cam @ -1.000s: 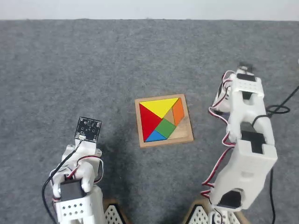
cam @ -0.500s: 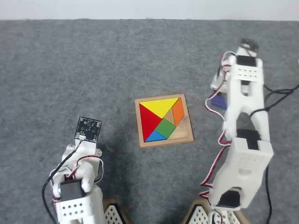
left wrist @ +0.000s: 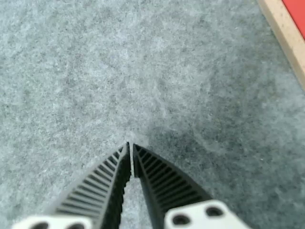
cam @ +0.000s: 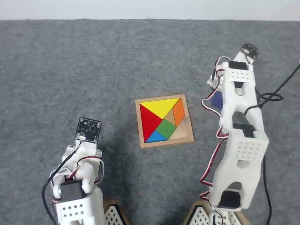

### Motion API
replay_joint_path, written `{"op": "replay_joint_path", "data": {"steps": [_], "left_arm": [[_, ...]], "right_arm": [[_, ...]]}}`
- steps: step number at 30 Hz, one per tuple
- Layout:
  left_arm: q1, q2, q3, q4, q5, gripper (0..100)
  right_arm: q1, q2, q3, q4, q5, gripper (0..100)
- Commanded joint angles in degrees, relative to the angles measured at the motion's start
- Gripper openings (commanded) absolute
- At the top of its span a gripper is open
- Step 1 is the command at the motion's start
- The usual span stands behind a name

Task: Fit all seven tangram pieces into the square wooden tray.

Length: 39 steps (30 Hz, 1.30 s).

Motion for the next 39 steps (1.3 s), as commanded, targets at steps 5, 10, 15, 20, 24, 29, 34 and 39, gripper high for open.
{"op": "replay_joint_path", "data": {"steps": [5,10,15,20,24,29,34,39], "left_arm": [[-0.4,-1.1,-0.4,0.3,-0.8,1],[-0.4,-1.1,-0.4,0.3,-0.8,1],[-0.4,-1.1,-0.4,0.3,-0.8,1],[-0.4,-1.1,-0.4,0.3,-0.8,1],[-0.4,-1.1,-0.4,0.3,-0.8,1],[-0.4,-1.1,-0.4,0.3,-0.8,1],[-0.4,-1.1,-0.4,0.3,-0.8,1],[-0.4,-1.1,-0.4,0.3,-0.8,1]], "right_arm": [[-4.5,0.5,-2.2,11.6,6.5,14.7],[-7.3,0.2,-2.1,18.1,11.8,14.5],[-9.5,-1.8,-0.8,19.9,16.2,14.4],[-10.2,-11.7,9.8,18.0,19.9,14.4],[-10.0,-21.9,25.5,10.5,23.3,14.7],[-9.8,-29.4,38.2,4.6,29.6,14.8],[-10.1,-33.0,43.0,4.8,33.2,14.8],[-9.9,-35.0,46.0,5.1,40.1,14.8]]}}
